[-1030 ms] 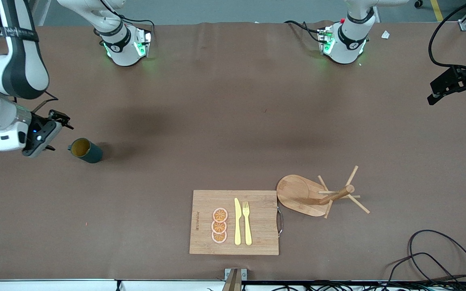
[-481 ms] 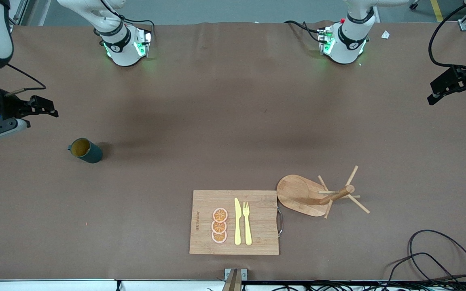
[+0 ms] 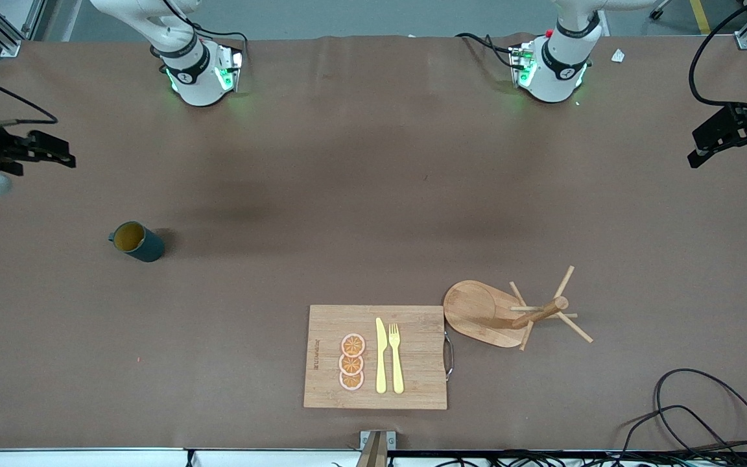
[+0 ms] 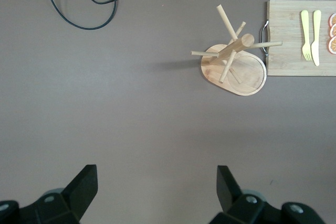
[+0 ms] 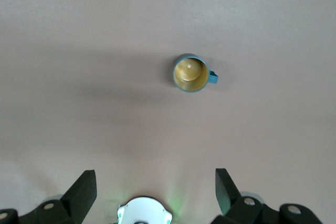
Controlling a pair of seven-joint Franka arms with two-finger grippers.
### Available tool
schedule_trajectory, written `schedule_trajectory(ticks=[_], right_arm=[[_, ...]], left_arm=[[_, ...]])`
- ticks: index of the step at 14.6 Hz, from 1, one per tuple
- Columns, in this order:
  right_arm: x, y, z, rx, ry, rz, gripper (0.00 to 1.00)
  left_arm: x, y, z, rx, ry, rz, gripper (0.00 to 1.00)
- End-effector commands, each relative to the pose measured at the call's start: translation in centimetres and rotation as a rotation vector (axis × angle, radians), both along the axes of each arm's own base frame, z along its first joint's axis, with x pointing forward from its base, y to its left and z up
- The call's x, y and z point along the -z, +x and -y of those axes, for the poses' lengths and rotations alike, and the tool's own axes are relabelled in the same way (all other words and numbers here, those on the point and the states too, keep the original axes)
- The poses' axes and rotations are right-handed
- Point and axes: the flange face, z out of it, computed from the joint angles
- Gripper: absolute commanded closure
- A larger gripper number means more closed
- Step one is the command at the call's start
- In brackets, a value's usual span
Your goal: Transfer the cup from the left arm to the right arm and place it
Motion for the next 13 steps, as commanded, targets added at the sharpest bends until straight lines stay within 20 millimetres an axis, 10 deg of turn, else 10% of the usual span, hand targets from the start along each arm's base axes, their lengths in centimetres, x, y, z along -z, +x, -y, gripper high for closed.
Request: schedule_trajectory(ticks=[1, 13], right_arm=[[-2.1, 1.0, 1.7, 0.049, -0.015, 0.011, 0.00], [-3.1, -0.7, 1.3, 0.139, -0.024, -0.018, 0.00]], left_arm=[[-0.6, 0.2, 0.0, 0.011, -0.006, 0.014, 0.00], [-0.4, 0.3, -0.1, 0.009, -0.008, 0.011, 0.00]])
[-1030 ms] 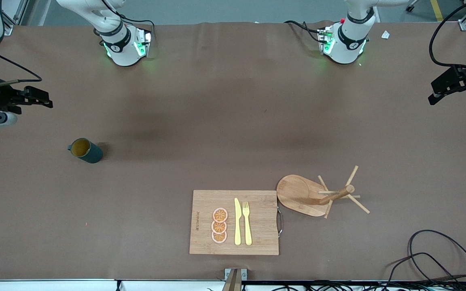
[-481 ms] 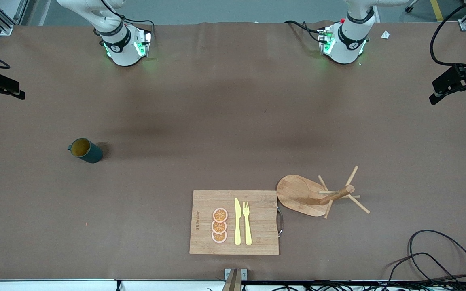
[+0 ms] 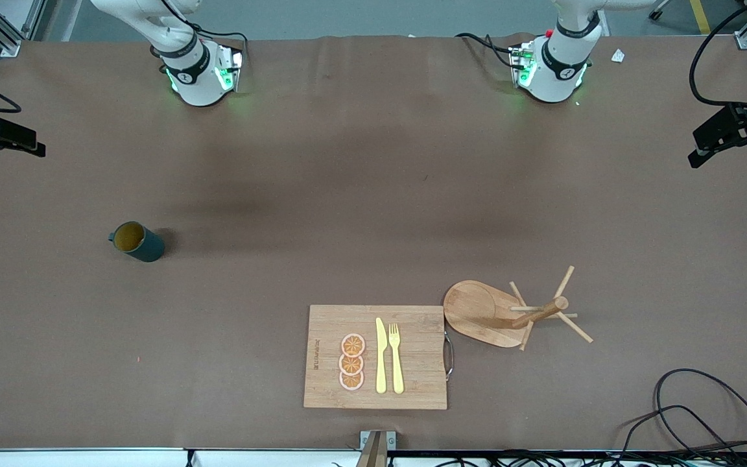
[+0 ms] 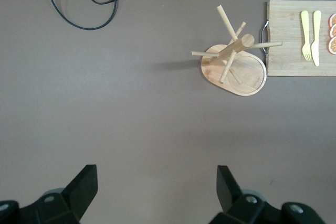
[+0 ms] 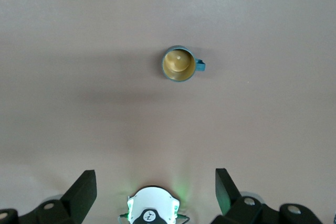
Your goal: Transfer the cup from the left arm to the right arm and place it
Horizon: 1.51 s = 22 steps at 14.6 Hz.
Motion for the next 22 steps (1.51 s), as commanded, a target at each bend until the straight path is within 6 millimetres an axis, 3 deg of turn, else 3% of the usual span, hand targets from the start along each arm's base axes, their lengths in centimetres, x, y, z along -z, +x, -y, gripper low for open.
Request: schedule_trajectory(ticks=[1, 9, 22], right_arm=[[-1.4, -1.5, -0.4, 0.033, -0.007, 0.013, 0.00], [-3.8, -5.9, -1.7, 0.066, -0.008, 0.113, 0.00], [-5.6, -6.6, -0.9, 0.059, -0.011, 0.151, 0.00]], left_arm=[[-0.4, 0.3, -0.1, 0.009, -0.008, 0.011, 0.00], [-0.3, 0.3, -0.1, 0.009, -0.009, 0.009, 0.00], [-0.3, 0.3, -0.1, 0.009, -0.009, 0.011, 0.00]])
